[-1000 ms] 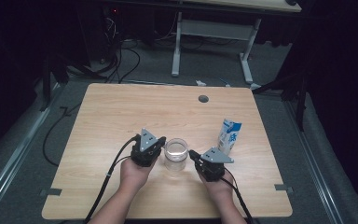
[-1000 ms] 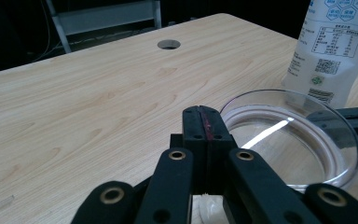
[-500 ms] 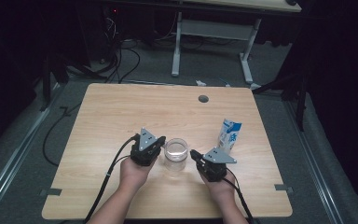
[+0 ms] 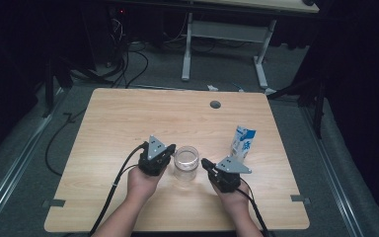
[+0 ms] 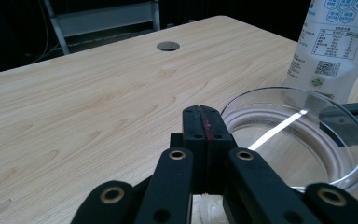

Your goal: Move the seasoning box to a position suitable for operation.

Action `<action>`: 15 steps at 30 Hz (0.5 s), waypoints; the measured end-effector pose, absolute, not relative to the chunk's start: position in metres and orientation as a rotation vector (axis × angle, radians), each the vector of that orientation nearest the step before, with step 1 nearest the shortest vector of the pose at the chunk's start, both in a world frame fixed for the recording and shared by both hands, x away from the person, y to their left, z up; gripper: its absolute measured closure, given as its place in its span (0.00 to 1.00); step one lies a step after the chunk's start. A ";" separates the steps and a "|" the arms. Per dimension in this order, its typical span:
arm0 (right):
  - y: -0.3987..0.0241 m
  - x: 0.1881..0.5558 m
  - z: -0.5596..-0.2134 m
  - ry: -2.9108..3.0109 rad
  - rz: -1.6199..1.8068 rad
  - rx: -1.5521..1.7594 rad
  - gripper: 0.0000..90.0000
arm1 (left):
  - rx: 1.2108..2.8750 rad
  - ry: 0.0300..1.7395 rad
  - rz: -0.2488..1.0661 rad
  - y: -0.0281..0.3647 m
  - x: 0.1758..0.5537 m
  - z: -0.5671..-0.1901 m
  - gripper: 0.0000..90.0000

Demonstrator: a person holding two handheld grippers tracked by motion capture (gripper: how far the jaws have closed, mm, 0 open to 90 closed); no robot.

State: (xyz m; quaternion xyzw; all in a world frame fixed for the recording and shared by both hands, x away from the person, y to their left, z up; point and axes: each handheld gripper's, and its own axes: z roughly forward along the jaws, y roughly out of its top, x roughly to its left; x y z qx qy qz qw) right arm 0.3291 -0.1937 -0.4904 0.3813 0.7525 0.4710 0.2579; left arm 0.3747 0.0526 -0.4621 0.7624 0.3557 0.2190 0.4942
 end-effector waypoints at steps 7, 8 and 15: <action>-0.193 0.328 -0.490 2.045 1.281 1.021 0.98 | 1.829 0.872 0.513 0.055 0.376 -0.464 1.00; -0.192 0.328 -0.490 2.048 1.280 1.020 0.99 | 1.828 0.873 0.509 0.055 0.376 -0.464 1.00; -0.190 0.326 -0.489 2.058 1.280 0.995 1.00 | 1.826 0.869 0.506 0.055 0.376 -0.464 1.00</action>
